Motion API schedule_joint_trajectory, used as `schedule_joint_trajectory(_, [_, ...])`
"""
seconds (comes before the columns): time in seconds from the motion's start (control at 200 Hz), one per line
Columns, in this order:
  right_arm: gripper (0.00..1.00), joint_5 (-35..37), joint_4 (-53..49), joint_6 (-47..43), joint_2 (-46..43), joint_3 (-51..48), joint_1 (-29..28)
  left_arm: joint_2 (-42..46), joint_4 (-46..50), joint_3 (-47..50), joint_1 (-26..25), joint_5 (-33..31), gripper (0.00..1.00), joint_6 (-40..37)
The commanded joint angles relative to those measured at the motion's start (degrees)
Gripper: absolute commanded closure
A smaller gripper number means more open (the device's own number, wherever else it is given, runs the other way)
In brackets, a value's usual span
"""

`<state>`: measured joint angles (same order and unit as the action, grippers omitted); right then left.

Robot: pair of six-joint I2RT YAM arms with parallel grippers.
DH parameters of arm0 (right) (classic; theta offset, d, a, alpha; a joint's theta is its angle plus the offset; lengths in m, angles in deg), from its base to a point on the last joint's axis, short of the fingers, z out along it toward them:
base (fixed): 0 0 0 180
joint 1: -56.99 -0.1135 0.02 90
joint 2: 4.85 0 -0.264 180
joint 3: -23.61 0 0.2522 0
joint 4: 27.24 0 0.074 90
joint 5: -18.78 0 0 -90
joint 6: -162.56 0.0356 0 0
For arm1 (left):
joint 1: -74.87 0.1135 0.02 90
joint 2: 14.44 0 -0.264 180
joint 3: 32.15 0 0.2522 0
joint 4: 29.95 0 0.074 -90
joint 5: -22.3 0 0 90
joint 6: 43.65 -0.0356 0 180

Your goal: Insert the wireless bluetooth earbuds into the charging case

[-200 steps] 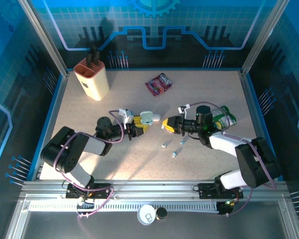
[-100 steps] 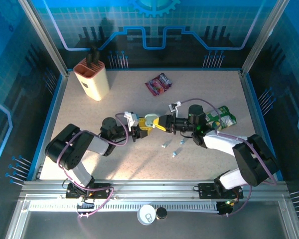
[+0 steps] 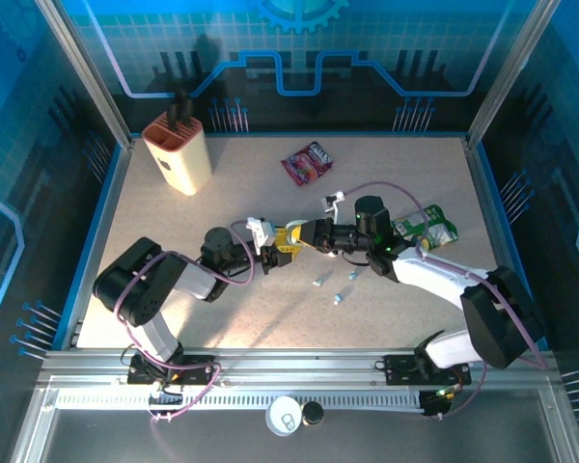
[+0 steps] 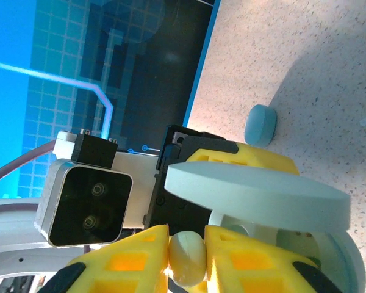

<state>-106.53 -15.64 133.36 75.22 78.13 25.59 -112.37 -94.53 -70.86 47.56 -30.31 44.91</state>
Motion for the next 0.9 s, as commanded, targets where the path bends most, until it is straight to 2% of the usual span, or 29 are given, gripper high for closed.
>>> schedule_joint_trajectory(0.0, [0.79,3.56,-5.14,-4.3,-1.94,1.6,-1.09,-1.08,-1.9,-1.68,-1.07,0.12,0.65,-1.44])
schedule_joint_trajectory(0.56, [0.75,11.46,-8.0,-7.98,-4.29,1.44,-3.41,-1.52,-1.9,-2.05,-1.48,-0.3,0.65,-1.29])
schedule_joint_trajectory(0.685, [0.74,11.21,-9.31,-8.76,-3.96,2.27,-3.67,-1.44,-1.9,-2.13,-1.59,-0.25,0.65,-1.2])
schedule_joint_trajectory(0.73, [0.75,11.29,-9.54,-9.26,-3.72,2.68,-3.84,-1.39,-1.85,-2.14,-1.52,-0.23,0.65,-1.16])
schedule_joint_trajectory(0.825, [0.86,12.09,-11.97,-9.62,-3.6,3.1,-4.02,-1.21,-1.91,-2.24,-1.67,-0.11,0.65,-1.21])
schedule_joint_trajectory(0.895, [0.88,12.61,-12.24,-9.72,-3.76,3.25,-4.1,-1.18,-1.9,-2.26,-1.64,-0.03,0.65,-1.18])
